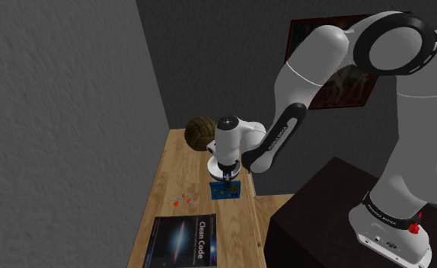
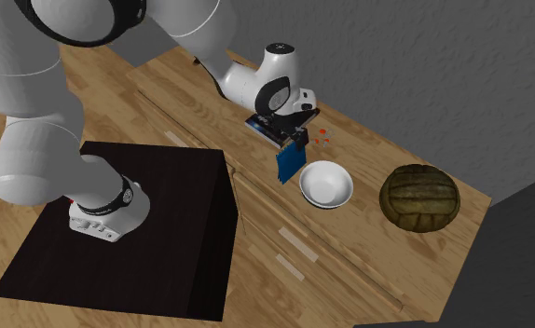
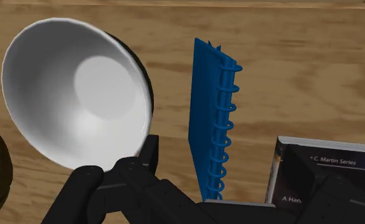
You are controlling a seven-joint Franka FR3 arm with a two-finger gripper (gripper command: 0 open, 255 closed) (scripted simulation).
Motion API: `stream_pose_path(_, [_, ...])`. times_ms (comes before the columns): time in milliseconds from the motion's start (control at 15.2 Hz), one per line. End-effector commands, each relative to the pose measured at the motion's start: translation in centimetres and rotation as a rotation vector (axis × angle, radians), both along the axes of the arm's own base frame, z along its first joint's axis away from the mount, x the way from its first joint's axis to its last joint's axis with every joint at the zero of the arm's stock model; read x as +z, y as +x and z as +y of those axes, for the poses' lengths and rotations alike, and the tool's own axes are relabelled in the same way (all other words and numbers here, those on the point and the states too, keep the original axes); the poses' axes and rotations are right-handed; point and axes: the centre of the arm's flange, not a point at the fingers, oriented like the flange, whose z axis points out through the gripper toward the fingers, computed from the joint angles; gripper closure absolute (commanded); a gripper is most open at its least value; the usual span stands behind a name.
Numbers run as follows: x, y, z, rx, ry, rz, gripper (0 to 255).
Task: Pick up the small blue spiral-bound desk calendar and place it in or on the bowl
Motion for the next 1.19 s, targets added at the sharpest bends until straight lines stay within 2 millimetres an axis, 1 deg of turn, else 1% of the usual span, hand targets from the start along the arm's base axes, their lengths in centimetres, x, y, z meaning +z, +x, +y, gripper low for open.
stream_pose_path(0, [-1.2, 0.2, 0.2, 0.01, 0.0, 0.0, 0])
stream_pose_path(396, [-4.1, 0.6, 0.1, 0.01, 0.0, 0.0, 0])
stream_pose_path(924, [-4.1, 0.6, 0.1, 0.01, 0.0, 0.001, 0])
stream_pose_path(990, [-4.1, 0.6, 0.1, 0.01, 0.0, 0.001, 255])
stream_pose_path(1122, [-4.1, 0.6, 0.1, 0.01, 0.0, 0.001, 255])
